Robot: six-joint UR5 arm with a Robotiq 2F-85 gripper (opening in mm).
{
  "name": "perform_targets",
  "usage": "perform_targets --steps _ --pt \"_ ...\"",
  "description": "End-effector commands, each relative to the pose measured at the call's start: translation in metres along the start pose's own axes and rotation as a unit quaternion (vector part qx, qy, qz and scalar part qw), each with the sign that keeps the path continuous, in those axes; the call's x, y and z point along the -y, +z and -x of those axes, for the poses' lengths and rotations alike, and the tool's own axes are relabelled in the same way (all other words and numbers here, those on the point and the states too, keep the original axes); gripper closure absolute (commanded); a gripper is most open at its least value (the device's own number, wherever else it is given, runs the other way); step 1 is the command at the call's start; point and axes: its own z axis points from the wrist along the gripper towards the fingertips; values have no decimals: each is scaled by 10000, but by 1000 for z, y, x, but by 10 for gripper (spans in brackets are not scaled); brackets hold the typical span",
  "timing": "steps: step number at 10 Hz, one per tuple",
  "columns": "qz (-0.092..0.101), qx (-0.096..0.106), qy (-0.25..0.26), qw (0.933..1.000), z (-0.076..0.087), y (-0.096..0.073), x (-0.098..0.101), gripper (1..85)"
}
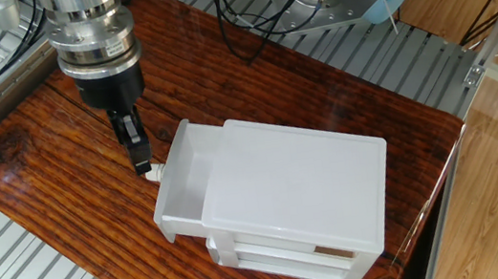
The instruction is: Use the gripper to push and close the drawer
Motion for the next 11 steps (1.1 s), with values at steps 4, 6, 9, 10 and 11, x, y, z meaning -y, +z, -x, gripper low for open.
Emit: perform_targets --steps 4,6,9,10,11 --pt "255 134 368 9989 8 4 -10 490" --pt "208 181 412 9988 11 5 -7 490" --pt "264 173 411 9987 9 12 1 493" --pt "176 165 216 9995 5 14 11 493" --pt "158 122 164 9997 1 11 13 493"
